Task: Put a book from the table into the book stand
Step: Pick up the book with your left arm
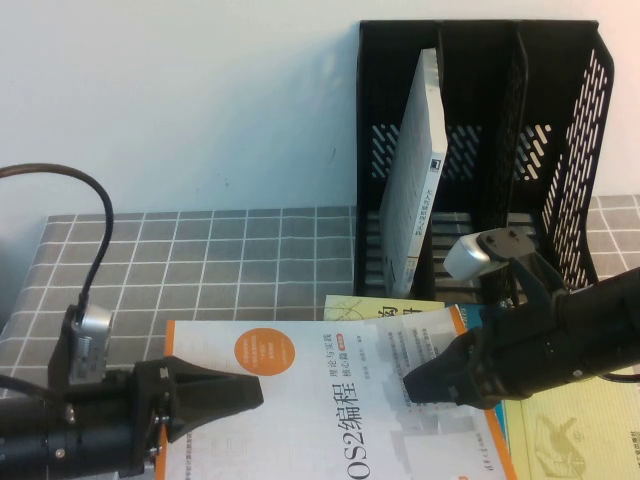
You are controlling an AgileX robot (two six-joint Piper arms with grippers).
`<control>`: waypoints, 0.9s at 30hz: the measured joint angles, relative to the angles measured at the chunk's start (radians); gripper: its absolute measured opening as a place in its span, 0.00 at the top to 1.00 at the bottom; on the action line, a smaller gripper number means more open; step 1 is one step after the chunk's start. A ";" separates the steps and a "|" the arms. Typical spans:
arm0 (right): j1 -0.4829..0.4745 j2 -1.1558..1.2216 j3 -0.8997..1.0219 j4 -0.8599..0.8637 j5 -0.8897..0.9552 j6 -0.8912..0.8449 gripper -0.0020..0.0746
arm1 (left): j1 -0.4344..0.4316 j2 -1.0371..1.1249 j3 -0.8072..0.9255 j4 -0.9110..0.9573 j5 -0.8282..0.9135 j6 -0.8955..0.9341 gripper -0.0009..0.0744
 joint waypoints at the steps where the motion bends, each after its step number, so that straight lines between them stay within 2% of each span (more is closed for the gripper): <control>1: 0.002 0.000 -0.001 0.000 0.000 0.000 0.98 | 0.000 0.000 0.000 0.010 0.000 -0.006 0.38; 5: 0.004 0.000 -0.001 0.000 -0.003 0.000 0.98 | 0.000 0.000 -0.002 0.071 0.000 -0.035 0.39; 8: 0.004 0.000 -0.001 0.000 -0.007 0.000 0.98 | 0.002 0.000 -0.002 0.117 0.000 -0.050 0.43; 16: 0.005 0.000 -0.001 0.000 -0.009 0.000 0.98 | 0.121 0.000 -0.002 0.176 0.021 -0.076 0.56; 20: 0.005 0.000 -0.001 0.001 -0.009 0.000 0.98 | 0.130 0.000 -0.002 0.177 0.021 -0.088 0.58; 22: 0.005 0.000 -0.001 0.001 -0.010 0.000 0.98 | 0.131 0.000 -0.002 0.179 0.021 -0.088 0.65; 25: 0.005 0.000 -0.001 0.005 -0.014 0.000 0.98 | 0.132 -0.001 -0.002 0.176 0.019 -0.081 0.83; 27: 0.005 0.000 -0.001 0.008 -0.022 0.000 0.98 | 0.132 -0.001 -0.002 0.165 0.023 -0.073 0.85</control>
